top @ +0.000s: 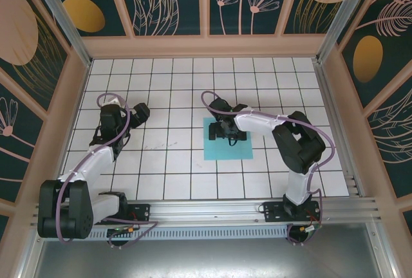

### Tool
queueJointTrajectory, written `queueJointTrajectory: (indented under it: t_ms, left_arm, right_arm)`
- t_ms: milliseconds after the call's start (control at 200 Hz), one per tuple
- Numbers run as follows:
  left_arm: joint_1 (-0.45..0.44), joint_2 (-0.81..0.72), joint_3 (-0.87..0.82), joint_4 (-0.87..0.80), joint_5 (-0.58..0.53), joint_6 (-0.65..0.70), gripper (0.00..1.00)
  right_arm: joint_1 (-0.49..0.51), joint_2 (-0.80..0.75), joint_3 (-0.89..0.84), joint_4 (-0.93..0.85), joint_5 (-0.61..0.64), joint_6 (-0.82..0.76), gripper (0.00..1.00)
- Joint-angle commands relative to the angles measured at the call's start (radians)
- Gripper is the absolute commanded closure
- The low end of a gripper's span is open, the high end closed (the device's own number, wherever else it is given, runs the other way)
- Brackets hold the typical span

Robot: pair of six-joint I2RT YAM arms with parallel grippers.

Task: Fold a paper plane with a square sheet of paper (pick it up from the middle)
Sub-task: Fold the square sheet of paper in half at the center of the table.

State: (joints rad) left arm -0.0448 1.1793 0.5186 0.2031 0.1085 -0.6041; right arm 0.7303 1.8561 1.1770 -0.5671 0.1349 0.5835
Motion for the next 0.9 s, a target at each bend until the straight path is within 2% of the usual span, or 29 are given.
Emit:
queueJointTrajectory:
  t_ms: [0,295,671,781,896]
  left_arm:
    - [0.006,0.009,0.029,-0.016,0.014,0.002,0.02]
    - [0.006,0.016,0.031,-0.017,0.022,0.001,0.01]
    - [0.007,0.028,0.032,-0.015,0.036,0.0,0.01]
    - [0.006,0.034,0.035,-0.014,0.048,0.0,0.01]
    - [0.006,0.037,0.037,-0.014,0.051,0.0,0.01]
  right_arm:
    - [0.003,0.029,-0.023,-0.035,0.022,0.018,0.03]
    - [-0.006,0.064,-0.083,0.023,-0.038,0.022,0.14]
    - [-0.015,0.045,-0.064,0.024,-0.033,0.021,0.29]
    - [-0.015,0.023,-0.037,0.006,-0.018,0.026,0.22]
    - [-0.016,-0.022,0.01,-0.046,0.057,0.035,0.15]
